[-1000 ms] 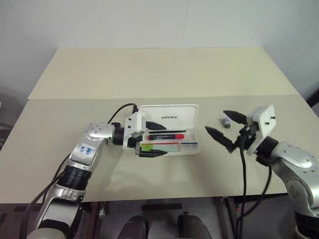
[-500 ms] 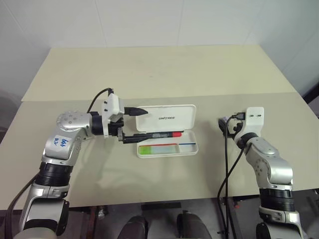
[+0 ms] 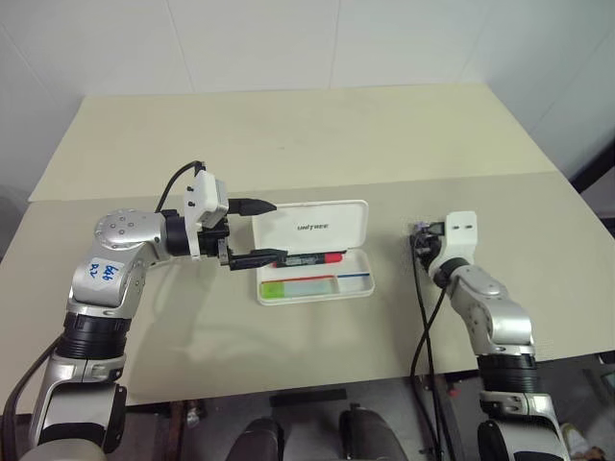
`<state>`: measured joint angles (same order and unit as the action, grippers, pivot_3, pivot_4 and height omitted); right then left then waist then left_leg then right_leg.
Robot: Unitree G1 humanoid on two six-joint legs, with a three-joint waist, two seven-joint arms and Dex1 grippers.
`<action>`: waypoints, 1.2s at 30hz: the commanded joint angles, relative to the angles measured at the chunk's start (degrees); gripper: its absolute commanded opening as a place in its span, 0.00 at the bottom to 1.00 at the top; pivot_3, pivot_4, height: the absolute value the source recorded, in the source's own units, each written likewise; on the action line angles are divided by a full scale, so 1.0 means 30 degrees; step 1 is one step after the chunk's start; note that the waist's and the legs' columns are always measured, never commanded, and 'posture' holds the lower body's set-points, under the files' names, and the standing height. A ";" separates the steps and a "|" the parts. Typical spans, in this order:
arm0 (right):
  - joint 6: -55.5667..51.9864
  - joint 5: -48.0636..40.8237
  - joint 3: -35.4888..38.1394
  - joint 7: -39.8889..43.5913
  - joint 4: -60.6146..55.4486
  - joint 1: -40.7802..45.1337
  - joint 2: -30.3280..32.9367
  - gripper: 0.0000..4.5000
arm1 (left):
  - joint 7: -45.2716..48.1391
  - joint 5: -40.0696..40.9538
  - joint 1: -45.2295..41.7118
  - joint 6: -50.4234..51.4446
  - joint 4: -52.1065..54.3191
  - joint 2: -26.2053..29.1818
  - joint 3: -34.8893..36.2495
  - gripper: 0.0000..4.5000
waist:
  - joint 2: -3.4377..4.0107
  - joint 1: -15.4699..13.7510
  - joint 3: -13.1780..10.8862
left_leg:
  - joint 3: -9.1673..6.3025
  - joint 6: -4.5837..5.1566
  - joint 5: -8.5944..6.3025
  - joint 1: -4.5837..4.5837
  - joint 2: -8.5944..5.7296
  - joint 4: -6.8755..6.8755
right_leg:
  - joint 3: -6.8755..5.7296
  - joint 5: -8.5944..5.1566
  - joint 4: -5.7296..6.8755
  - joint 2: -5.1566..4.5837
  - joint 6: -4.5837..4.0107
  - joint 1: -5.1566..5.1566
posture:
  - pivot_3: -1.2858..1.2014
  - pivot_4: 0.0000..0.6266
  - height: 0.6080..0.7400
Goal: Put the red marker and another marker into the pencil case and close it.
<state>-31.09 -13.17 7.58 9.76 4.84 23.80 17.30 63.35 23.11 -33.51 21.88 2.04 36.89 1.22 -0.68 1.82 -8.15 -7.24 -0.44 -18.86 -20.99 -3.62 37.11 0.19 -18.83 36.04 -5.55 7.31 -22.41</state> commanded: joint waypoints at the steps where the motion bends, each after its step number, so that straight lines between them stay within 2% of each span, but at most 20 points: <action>1: 0.0470 0.0206 -0.0186 0.0294 -0.0116 0.0202 -0.0092 0.07 | -0.0115 0.0414 -0.0260 -0.0085 0.0873 0.0062 0.0239 1.00 | 0.0000 -0.0008 0.0000 | 0.0001 0.0000 0.0000 0.0000 -0.0002 0.0000 | 0.0001 0.0011 -0.0001 0.0000 -0.0003 0.0000 | 0.52 0.24 1.00; 10: 0.0241 0.0654 -0.0141 0.0114 -0.0486 -0.0067 0.0064 0.07 | -0.0040 0.0385 -0.0444 -0.0223 0.0724 -0.0144 0.0055 1.00 | 0.0001 -0.0030 0.0000 | -0.0001 0.0001 0.0000 0.0000 -0.0003 -0.0001 | 0.0000 0.0052 -0.0005 0.0003 -0.0015 -0.0008 | 0.52 0.24 1.00; 14: -0.0046 0.0168 0.0178 0.0876 -0.2206 -0.0317 0.0623 0.07 | 0.0044 0.0298 -0.0562 -0.0379 0.0505 -0.0240 -0.0026 1.00 | 0.0003 -0.0066 -0.0001 | -0.0002 0.0001 0.0000 -0.0004 -0.0006 0.0001 | 0.0000 0.0052 -0.0006 0.0000 -0.0015 -0.0008 | 0.52 0.24 1.00; 20: -0.2125 -0.2912 0.0945 0.4210 -0.7104 -0.1416 0.2465 0.07 | 0.0247 0.0115 -0.0242 -0.0793 0.0309 -0.0002 0.0036 1.00 | 0.0010 -0.0066 -0.0005 | -0.0007 0.0005 -0.0003 -0.0017 -0.0007 -0.0004 | -0.0001 0.0053 -0.0011 0.0000 -0.0014 -0.0021 | 0.52 0.24 1.00; 25: -0.3963 -0.7388 0.1483 0.9247 -1.1492 -0.3277 0.5830 0.07 | 0.0108 -0.0124 0.0337 -0.1668 0.0109 0.0001 0.0216 1.00 | 0.0007 -0.0166 -0.0006 | -0.0042 0.0018 -0.0010 -0.0030 -0.0005 -0.0007 | -0.0004 0.0054 -0.0025 -0.0005 -0.0013 -0.0015 | 0.52 0.24 1.00; 28: -0.4008 -0.8428 0.0842 1.1132 -1.2216 -0.3635 0.7103 0.07 | 0.0103 -0.0169 0.0682 -0.1979 0.0156 -0.0019 0.0160 1.00 | 0.0000 -0.0153 -0.0003 | -0.0031 0.0042 -0.0023 -0.0038 -0.0008 -0.0012 | -0.0005 0.0054 -0.0051 -0.0009 -0.0012 0.0015 | 0.52 0.24 1.00; 34: -0.1166 -0.5677 -0.2909 1.3663 -1.0128 -0.2134 0.7894 0.07 | 0.0279 -0.0510 0.1503 -0.2531 0.0426 0.0166 -0.0182 1.00 | -0.0036 -0.0154 0.0008 | 0.0009 0.0051 -0.0025 -0.0016 -0.0018 0.0031 | -0.0003 0.0059 -0.0158 -0.0013 -0.0003 0.0052 | 0.52 0.24 1.00; 36: 0.0738 -0.4182 -0.4395 1.5078 -0.8352 -0.1009 0.7951 0.07 | 0.0399 -0.0556 0.1773 -0.2568 0.0686 0.0291 -0.0324 1.00 | -0.0040 -0.0159 0.0010 | 0.0009 0.0038 -0.0012 -0.0004 -0.0014 0.0033 | 0.0002 0.0059 -0.0160 -0.0013 -0.0003 0.0059 | 0.52 0.24 1.00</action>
<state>-33.58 -28.46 -4.01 51.96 -22.26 18.90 40.19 64.06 21.66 -28.27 15.31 1.79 37.00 0.27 -0.80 1.34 -8.12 -7.22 -0.33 -18.89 -20.99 -3.66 37.22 0.19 -18.65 35.56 -5.58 7.30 -22.23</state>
